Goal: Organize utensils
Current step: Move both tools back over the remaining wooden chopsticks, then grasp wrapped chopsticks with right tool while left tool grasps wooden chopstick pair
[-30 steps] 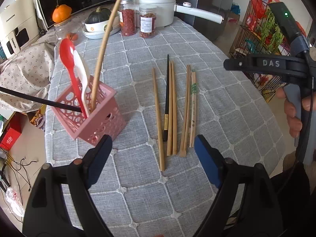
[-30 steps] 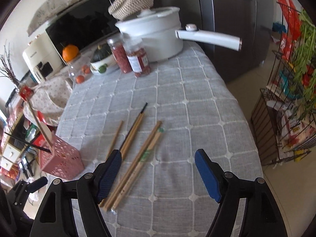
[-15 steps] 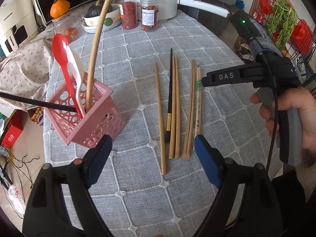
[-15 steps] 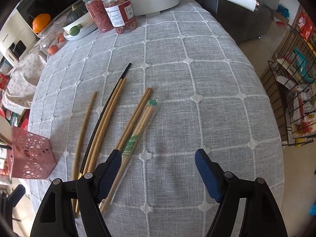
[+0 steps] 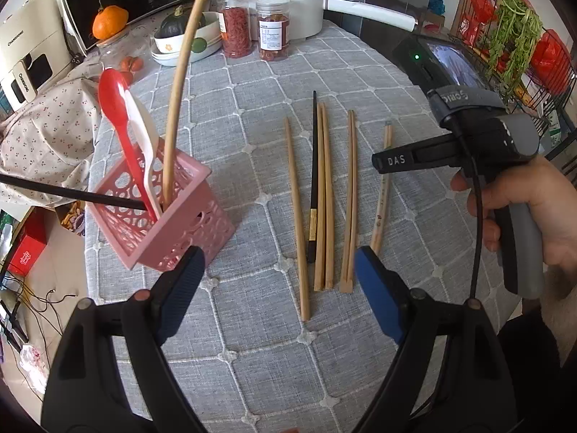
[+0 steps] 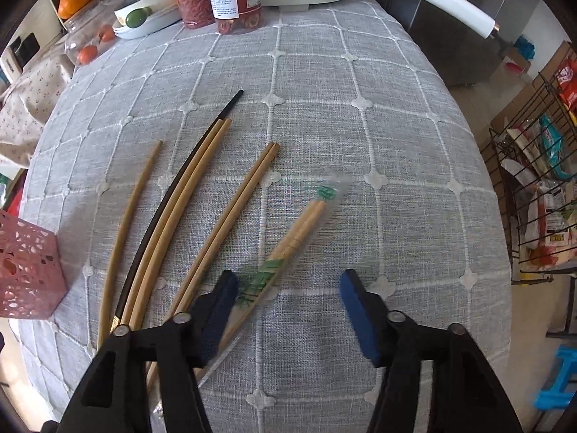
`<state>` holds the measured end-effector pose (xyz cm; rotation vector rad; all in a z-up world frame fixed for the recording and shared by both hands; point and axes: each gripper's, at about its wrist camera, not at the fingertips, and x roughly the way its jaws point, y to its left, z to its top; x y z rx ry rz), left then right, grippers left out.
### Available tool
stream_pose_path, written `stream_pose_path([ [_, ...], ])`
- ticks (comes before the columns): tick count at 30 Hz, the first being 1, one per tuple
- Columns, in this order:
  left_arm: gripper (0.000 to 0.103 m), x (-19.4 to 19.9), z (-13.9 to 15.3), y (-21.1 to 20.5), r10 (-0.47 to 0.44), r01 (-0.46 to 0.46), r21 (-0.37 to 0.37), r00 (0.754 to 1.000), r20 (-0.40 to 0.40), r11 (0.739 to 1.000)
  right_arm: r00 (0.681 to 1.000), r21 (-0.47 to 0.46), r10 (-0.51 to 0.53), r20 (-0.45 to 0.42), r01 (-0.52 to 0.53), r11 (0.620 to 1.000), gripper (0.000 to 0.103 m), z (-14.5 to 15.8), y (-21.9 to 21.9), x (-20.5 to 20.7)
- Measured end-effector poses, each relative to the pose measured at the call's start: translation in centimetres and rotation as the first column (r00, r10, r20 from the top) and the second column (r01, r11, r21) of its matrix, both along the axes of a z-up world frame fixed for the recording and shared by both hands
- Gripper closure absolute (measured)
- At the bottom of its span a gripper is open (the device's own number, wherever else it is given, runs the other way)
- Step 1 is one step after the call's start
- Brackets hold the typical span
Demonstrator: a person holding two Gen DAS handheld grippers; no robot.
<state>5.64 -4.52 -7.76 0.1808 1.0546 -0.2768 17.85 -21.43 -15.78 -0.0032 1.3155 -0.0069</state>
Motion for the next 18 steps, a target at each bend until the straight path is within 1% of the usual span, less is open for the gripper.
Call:
stream_pose_path([
  [1,0.018,0.0,0.0,-0.2,-0.003,0.003,0.002,1.000,0.002,1.000,1.000,0.022,-0.001,-0.002,0.001,1.000,0.065,0.1,-0.4,-0.1],
  [2,0.018,0.0,0.0,-0.4,-0.005,0.005,0.005,1.000,0.003,1.000,1.000,0.038,-0.006,-0.009,0.007,0.999,0.070,0.2,-0.9,-0.2],
  [3,0.018,0.1,-0.1,-0.8,-0.009,0.009,0.007,1.000,0.002,1.000,1.000,0.037,-0.012,-0.010,0.013,0.999,0.081,0.2,-1.4,-0.2],
  [6,0.018,0.6,-0.2,-1.7,-0.015,0.015,0.012,1.000,0.001,1.000,0.999,0.078,-0.034,-0.030,0.036,0.996,0.092,0.2,-3.1,-0.4],
  [8,0.018,1.1,-0.3,-2.6,-0.021,0.021,0.008,1.000,-0.001,1.000,0.998,0.100,-0.050,-0.038,0.053,0.994,0.093,0.3,-4.2,-0.6],
  [10,0.018,1.8,-0.5,-3.5,-0.033,0.032,-0.001,0.999,-0.005,0.999,0.998,0.101,-0.057,-0.039,0.061,0.993,0.094,0.4,-5.3,-0.8],
  [13,0.018,3.2,-1.0,-5.1,-0.047,0.047,-0.031,0.999,-0.021,0.998,0.997,0.115,-0.070,-0.027,0.073,0.991,0.094,0.9,-6.9,-1.4],
  [15,0.025,4.3,-1.4,-6.0,-0.048,0.046,-0.057,0.998,-0.036,0.997,0.997,0.137,-0.079,-0.018,0.081,0.987,0.094,1.7,-7.4,-2.0],
  [16,0.031,4.9,-1.7,-6.4,-0.048,0.045,-0.067,0.998,-0.043,0.997,0.997,0.145,-0.082,-0.012,0.083,0.986,0.094,1.9,-7.9,-2.2],
  [17,0.041,5.5,-1.9,-6.8,-0.051,0.047,-0.082,0.998,-0.045,0.996,0.996,0.153,-0.085,-0.007,0.085,0.985,0.093,2.2,-8.4,-2.4],
  [18,0.045,5.9,-2.1,-7.1,-0.055,0.051,-0.098,0.998,-0.043,0.994,0.996,0.162,-0.086,-0.003,0.085,0.983,0.093,2.4,-8.7,-2.5],
])
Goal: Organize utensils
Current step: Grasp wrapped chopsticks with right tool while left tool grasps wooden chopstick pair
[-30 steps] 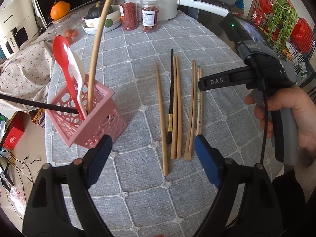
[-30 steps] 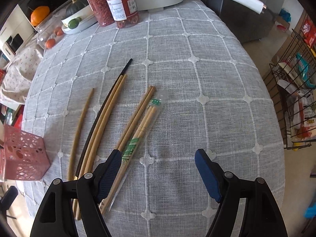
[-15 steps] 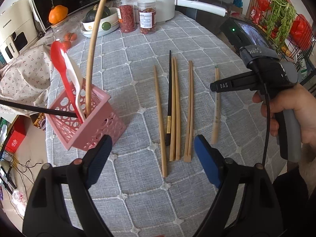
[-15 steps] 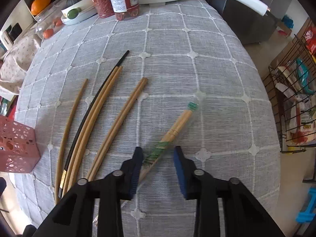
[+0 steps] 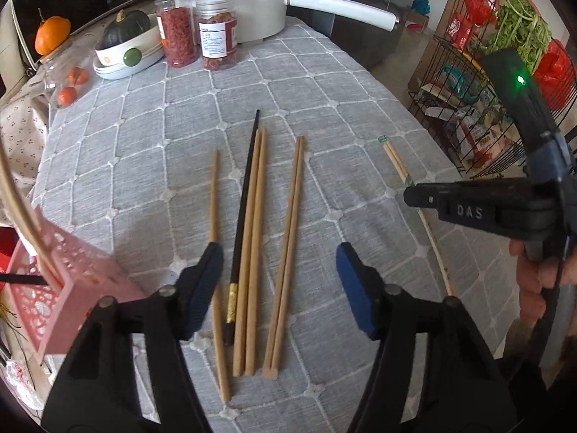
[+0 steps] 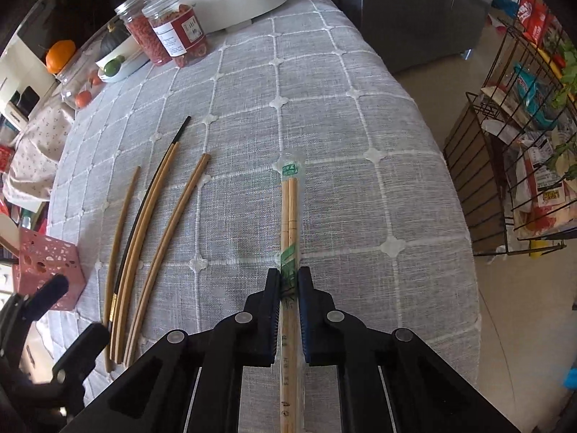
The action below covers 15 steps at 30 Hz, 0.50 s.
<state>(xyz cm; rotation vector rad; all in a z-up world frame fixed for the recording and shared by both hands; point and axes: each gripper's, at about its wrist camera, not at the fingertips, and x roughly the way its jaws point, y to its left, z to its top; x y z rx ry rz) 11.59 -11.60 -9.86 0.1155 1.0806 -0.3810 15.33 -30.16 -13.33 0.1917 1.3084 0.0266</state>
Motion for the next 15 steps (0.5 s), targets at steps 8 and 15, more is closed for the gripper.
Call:
stream_pose_path([
  [8,0.079,3.6,-2.3,-2.2,0.016,-0.019,-0.078,0.999,-0.046,0.997,1.000,0.055,0.006,0.028,-0.008,0.998,0.093,1.4,-0.8,-0.8],
  [15,0.083,5.5,-4.6,-2.9,0.068,-0.077,-0.082,0.992,-0.105,0.994,0.999,0.077,0.016,0.033,-0.018,0.997,0.093,1.7,-0.8,-0.9],
])
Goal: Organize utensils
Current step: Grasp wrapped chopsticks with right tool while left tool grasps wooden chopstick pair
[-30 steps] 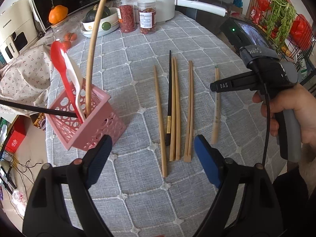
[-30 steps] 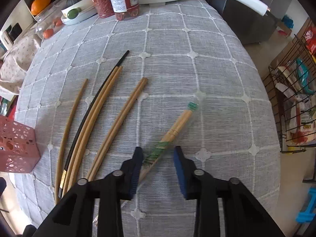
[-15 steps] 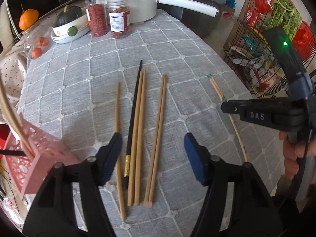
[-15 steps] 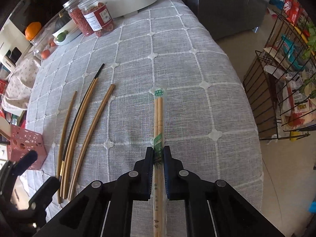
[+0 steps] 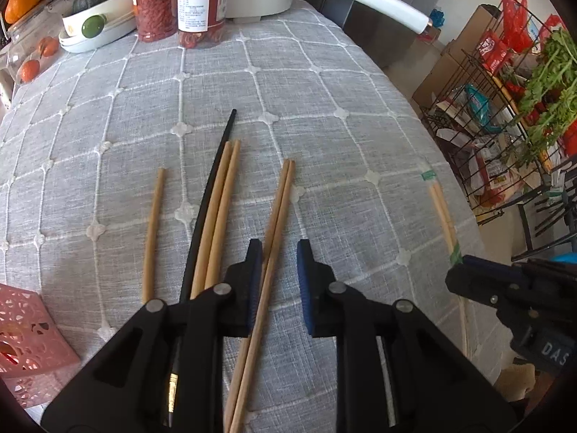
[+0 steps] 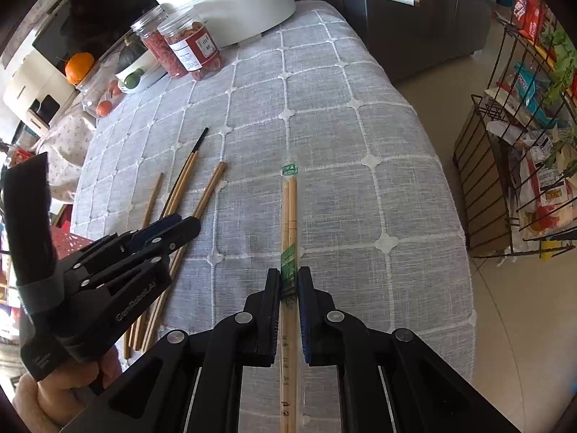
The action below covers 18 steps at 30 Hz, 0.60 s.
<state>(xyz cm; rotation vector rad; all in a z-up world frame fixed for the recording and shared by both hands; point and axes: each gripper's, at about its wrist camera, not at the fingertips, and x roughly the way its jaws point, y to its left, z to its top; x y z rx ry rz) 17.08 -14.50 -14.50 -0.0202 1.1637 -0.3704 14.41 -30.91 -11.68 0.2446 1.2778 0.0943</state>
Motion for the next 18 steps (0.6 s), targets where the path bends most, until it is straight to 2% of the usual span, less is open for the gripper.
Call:
stream_pose_path([
  [4,0.090,0.1,-0.3,-0.2,0.000,0.000,0.018,1.000,0.007,1.000,1.000,0.008,-0.002,0.003,0.002,1.000,0.093,0.2,-0.1,0.0],
  [11,0.093,-0.3,0.1,-0.4,-0.023,0.022,0.044,1.000,0.019,0.999,1.000,0.010,-0.006,0.012,0.006,1.000,0.093,0.4,-0.1,-0.2],
  [18,0.093,-3.4,4.3,-0.7,-0.114,0.105,0.068,0.983,0.147,0.992,0.996,0.043,-0.024,0.082,0.020,0.999,0.093,2.5,-0.8,-1.1],
])
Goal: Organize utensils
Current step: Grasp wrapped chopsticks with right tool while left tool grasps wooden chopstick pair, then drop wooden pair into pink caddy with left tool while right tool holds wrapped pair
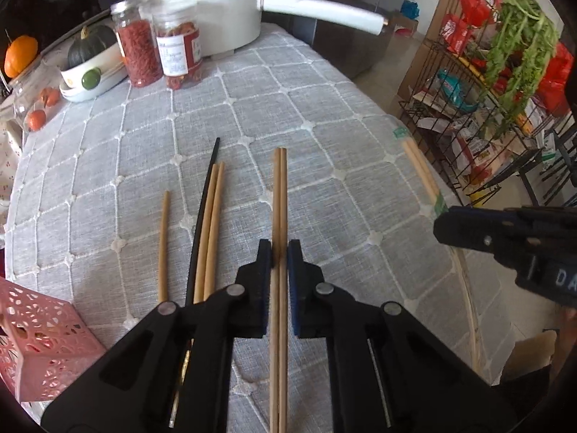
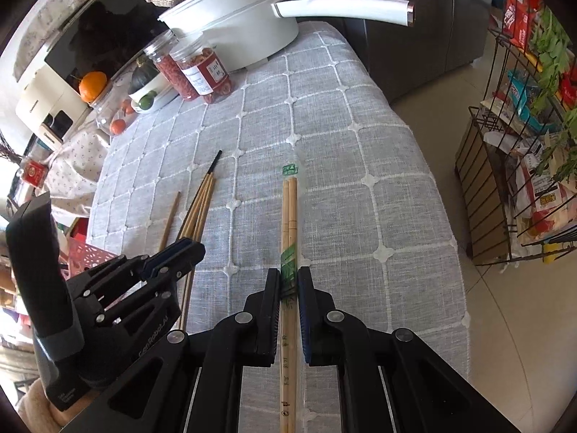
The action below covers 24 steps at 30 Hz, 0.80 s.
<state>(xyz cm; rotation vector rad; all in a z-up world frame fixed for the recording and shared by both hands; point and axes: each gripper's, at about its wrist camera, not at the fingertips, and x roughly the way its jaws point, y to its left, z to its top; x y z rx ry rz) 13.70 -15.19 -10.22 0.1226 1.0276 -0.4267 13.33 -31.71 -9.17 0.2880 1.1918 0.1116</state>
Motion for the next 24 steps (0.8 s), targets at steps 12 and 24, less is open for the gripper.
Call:
stream_pose_path([
  [12,0.093,-6.7,8.5,4.5,-0.025,0.045,-0.076,0.971,0.238,0.996,0.969,0.088,-0.011,0.247,-0.011,0.996,0.093,6.9,0.6,-3.6],
  [24,0.093,-10.9,16.7,11.9,0.135,-0.011,-0.254,0.868,0.478,0.967,0.836,0.113,-0.024,0.548,-0.045,0.993,0.093,12.9,3.6,-6.3],
])
